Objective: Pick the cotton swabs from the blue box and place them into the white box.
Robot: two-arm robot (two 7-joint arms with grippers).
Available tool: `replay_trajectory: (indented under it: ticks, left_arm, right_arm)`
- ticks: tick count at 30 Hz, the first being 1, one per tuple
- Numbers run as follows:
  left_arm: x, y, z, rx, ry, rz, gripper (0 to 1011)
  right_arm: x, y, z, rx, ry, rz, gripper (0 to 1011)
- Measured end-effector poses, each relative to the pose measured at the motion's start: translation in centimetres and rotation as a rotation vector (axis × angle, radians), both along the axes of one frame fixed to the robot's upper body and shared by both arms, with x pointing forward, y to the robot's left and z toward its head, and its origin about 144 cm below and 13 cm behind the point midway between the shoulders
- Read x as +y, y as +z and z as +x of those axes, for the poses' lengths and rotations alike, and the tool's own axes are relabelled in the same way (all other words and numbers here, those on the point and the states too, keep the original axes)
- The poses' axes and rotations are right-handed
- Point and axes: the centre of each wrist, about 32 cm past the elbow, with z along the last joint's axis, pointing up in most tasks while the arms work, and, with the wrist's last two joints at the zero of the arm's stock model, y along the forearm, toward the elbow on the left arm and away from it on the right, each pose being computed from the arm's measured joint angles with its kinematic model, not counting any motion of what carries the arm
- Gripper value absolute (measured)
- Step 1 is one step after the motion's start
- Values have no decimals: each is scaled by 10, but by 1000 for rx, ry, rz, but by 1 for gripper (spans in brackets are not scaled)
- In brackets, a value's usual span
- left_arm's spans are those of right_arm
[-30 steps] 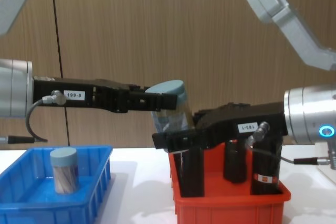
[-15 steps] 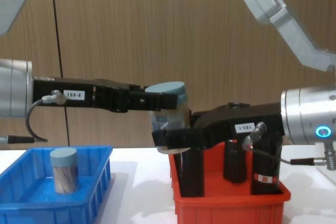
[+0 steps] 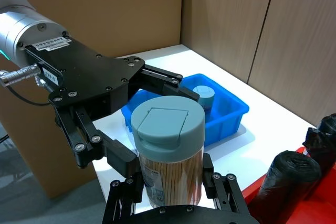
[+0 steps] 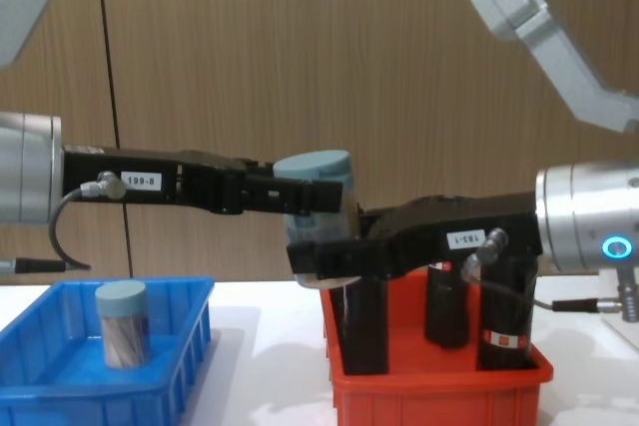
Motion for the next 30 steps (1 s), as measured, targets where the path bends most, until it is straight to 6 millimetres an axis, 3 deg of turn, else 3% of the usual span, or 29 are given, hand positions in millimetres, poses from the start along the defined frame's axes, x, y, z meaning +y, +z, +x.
replay_trajectory:
  ticks: [11, 30]
  left_arm:
    - [0, 0, 0, 0, 0, 0, 1004]
    - [0, 0, 0, 0, 0, 0, 1004]
  right_arm:
    - [-17, -1, -2, -3, -47, 22, 636]
    - [-80, 5, -7, -55, -242, 87, 636]
